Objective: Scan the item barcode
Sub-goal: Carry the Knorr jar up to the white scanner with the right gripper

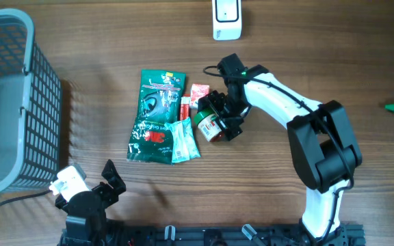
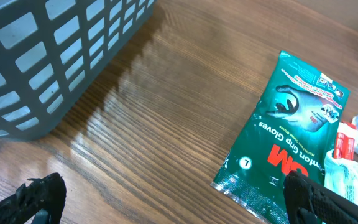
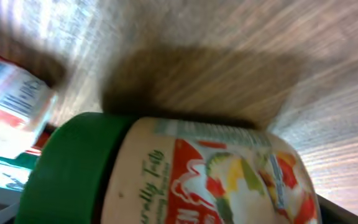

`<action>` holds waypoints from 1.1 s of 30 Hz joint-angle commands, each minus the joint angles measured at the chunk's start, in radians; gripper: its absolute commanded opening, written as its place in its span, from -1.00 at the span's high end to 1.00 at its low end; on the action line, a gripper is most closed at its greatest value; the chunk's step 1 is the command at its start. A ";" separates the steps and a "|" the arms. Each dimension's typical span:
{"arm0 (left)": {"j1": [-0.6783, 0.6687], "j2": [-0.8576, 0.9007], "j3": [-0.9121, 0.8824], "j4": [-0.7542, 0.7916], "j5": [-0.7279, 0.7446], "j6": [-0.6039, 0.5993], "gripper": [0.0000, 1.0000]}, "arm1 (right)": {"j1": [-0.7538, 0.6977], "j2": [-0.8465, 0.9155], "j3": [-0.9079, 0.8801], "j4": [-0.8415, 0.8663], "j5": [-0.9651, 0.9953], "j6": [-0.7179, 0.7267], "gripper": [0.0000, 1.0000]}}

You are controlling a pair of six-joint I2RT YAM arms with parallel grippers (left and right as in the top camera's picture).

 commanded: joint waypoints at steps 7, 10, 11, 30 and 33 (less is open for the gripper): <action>0.005 -0.007 -0.005 0.002 -0.013 -0.010 -1.00 | 0.000 0.013 0.005 0.035 0.110 -0.145 -0.43; 0.005 -0.007 -0.005 0.002 -0.013 -0.010 -1.00 | 0.000 0.013 0.005 0.056 0.119 -0.243 -0.27; 0.005 -0.007 -0.005 0.002 -0.013 -0.010 -1.00 | 0.000 0.013 0.005 0.050 0.122 -0.261 -0.25; 0.005 -0.007 -0.005 0.002 -0.013 -0.010 -1.00 | -0.134 -0.105 0.005 -0.338 -0.098 -0.671 -0.26; 0.005 -0.007 -0.005 0.002 -0.013 -0.010 -1.00 | -0.137 -0.105 0.005 -0.379 -0.098 -0.747 -0.25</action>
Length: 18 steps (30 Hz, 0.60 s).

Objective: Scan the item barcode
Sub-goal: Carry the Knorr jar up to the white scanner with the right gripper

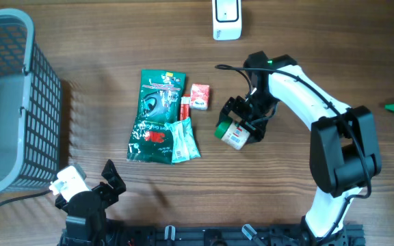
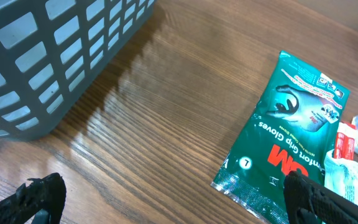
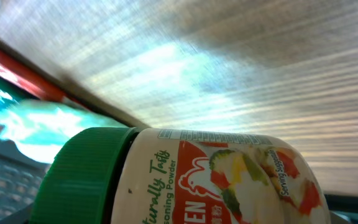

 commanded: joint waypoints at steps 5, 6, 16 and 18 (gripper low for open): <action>0.005 -0.007 -0.005 0.002 -0.013 -0.010 -1.00 | -0.003 -0.024 -0.002 -0.046 -0.045 -0.225 -0.25; 0.005 -0.007 -0.005 0.002 -0.013 -0.010 -1.00 | -0.005 -0.024 -0.002 -0.046 -0.045 -0.245 -0.25; 0.005 -0.007 -0.005 0.002 -0.013 -0.010 -1.00 | -0.006 -0.025 0.156 -0.033 0.093 -0.313 -0.18; 0.005 -0.007 -0.005 0.002 -0.013 -0.010 -1.00 | -0.004 -0.033 0.246 -0.083 0.193 -0.313 -0.14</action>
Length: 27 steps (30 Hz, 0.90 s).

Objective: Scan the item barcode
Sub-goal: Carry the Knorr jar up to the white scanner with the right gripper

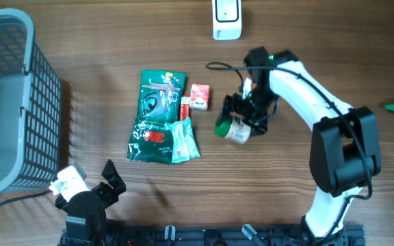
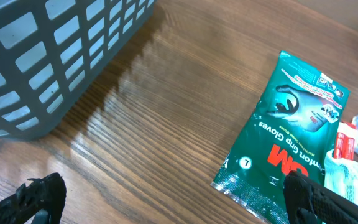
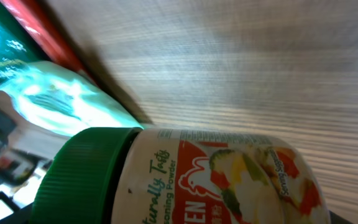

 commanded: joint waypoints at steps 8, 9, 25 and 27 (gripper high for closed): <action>0.005 -0.007 -0.005 0.002 -0.013 -0.010 -1.00 | -0.002 -0.210 0.306 -0.183 0.225 -0.102 -0.21; 0.005 -0.007 -0.005 0.002 -0.013 -0.010 -1.00 | -0.002 -0.238 0.306 -0.194 0.232 -0.101 -0.22; 0.005 -0.007 -0.005 0.002 -0.013 -0.010 -1.00 | 0.206 -0.692 -0.012 0.248 0.863 0.090 0.01; 0.005 -0.007 -0.005 0.002 -0.013 -0.010 -1.00 | 0.237 -0.683 -0.126 0.393 0.947 0.090 -0.02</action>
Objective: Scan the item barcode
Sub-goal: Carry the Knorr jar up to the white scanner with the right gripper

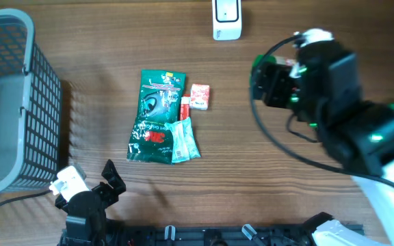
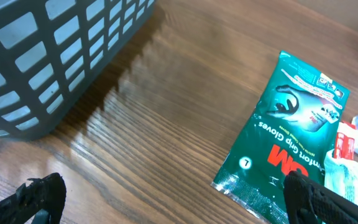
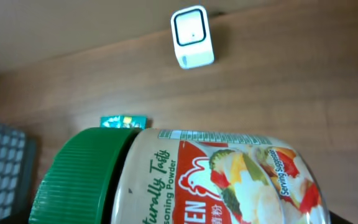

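A seasoning powder jar (image 3: 191,180) with a green lid and a red chicken label fills the lower part of the right wrist view. My right gripper (image 1: 273,83) is shut on it, raised high above the table. In the overhead view only a sliver of the jar's green lid (image 1: 256,67) shows past the arm. The white barcode scanner (image 1: 226,19) stands at the table's far edge and appears small and far below as the scanner (image 3: 191,36) in the right wrist view. My left gripper (image 2: 173,208) rests open near the front edge, holding nothing.
A green gloves packet (image 1: 157,115), a small red box (image 1: 199,96) and a pale packet (image 1: 184,139) lie mid-table. A grey basket (image 1: 9,102) stands at the left. A red and yellow bottle lies at the right edge.
My right gripper, which held the jar low beside the packets, now holds it high above the table, right of the scanner. The left arm has not moved.
My right gripper was shut on the jar lying against the packets. Then the jar was off to the right of the pile, just over the wood. Now it is lifted high, with the scanner in view beneath it.
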`<action>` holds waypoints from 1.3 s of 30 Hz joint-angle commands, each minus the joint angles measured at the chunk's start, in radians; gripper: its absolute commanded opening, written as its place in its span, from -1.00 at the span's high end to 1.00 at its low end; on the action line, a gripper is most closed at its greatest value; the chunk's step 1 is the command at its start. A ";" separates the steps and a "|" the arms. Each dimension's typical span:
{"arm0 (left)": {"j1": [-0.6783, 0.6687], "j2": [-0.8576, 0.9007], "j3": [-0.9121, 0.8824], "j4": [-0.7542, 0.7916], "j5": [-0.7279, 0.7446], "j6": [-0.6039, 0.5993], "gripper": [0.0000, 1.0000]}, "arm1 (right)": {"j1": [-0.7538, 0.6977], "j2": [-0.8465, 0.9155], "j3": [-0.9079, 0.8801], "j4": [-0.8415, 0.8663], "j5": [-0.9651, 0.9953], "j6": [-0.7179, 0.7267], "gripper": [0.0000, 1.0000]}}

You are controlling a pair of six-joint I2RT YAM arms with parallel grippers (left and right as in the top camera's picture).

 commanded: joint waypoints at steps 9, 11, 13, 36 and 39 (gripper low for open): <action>0.005 -0.007 -0.005 0.002 -0.013 -0.010 -1.00 | 0.051 0.119 -0.253 0.478 0.312 0.015 -0.09; 0.005 -0.007 -0.005 0.002 -0.013 -0.010 -1.00 | 0.051 0.158 -0.253 0.540 0.349 0.003 -0.08; 0.005 -0.007 -0.005 0.002 -0.013 -0.010 -1.00 | 0.051 0.220 -0.253 0.611 0.377 -0.045 -0.16; 0.005 -0.007 -0.005 0.002 -0.013 -0.010 -1.00 | 0.017 0.653 -0.253 1.392 0.406 -0.562 0.00; 0.005 -0.007 -0.005 0.002 -0.013 -0.010 -1.00 | 0.002 0.716 -0.253 1.517 0.378 -0.632 -0.01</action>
